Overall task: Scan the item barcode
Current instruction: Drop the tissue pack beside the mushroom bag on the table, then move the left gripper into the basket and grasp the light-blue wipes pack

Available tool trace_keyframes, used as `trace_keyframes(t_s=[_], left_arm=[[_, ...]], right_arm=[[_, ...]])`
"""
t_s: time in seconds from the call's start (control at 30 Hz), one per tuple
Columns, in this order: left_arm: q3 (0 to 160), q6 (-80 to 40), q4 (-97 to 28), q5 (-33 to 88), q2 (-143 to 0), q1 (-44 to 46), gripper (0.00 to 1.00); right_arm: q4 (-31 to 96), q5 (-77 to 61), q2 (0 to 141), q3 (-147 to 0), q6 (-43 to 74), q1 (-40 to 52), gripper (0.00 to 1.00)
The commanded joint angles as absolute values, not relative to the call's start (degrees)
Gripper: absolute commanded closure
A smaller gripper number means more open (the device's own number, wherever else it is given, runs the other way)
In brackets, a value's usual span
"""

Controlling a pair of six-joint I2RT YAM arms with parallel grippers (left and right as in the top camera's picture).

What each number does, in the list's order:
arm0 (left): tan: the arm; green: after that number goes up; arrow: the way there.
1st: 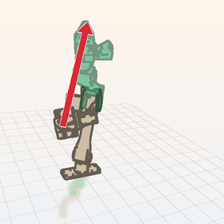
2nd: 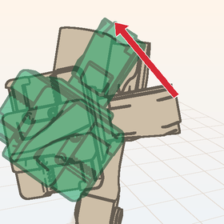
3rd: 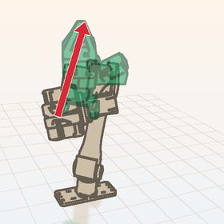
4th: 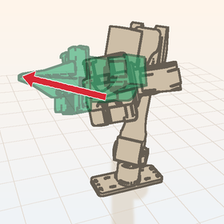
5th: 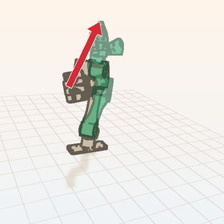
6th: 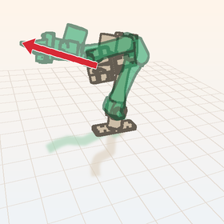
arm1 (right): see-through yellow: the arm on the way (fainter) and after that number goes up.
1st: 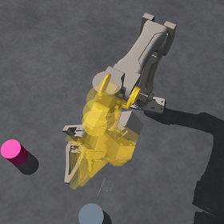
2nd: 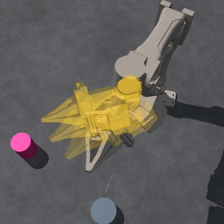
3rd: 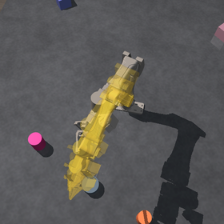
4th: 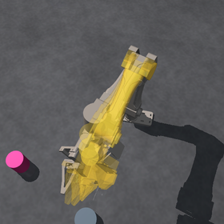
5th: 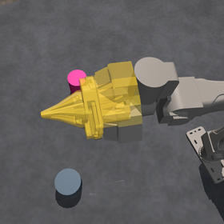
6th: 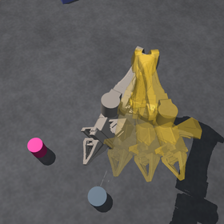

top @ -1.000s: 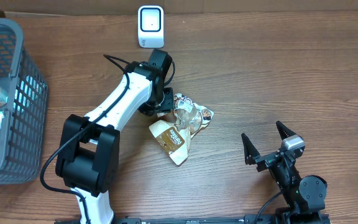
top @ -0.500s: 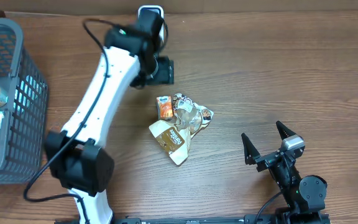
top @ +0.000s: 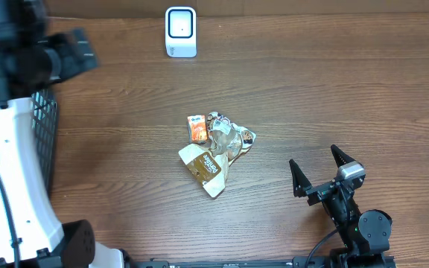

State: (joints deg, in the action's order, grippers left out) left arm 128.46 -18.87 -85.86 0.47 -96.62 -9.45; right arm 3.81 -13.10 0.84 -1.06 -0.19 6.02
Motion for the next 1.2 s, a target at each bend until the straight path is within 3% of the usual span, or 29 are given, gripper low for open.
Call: trace_keyframes(t_s=[0.0,0.2,0.5,0.97,1.17], left_arm=[[128.75,-18.96,-85.89,-0.6,-96.99,-18.46,0.0],[122.28,-20.84,-82.04,-0.43,-97.82,-29.98,0.02],[97.17,-21.19,-60.47,-0.51,-98.7,-41.34,0.05],[92.82,-13.37,-48.64,-4.97,-113.62,-46.26,0.07],[92.77,-13.96,-46.11,-5.37,-117.03,-46.26,0.15]], right_arm=[[3.49,-12.69,0.19,-0.45,-0.4,5.93,0.0],[3.49,-12.69,0.19,-0.45,-0.4,5.93,0.0],[3.49,-12.69,0.19,-0.45,-0.4,5.93,0.0],[3.49,-12.69,0.19,-0.45,-0.4,5.93,0.0],[3.49,-12.69,0.19,-0.45,-0.4,5.93,0.0]])
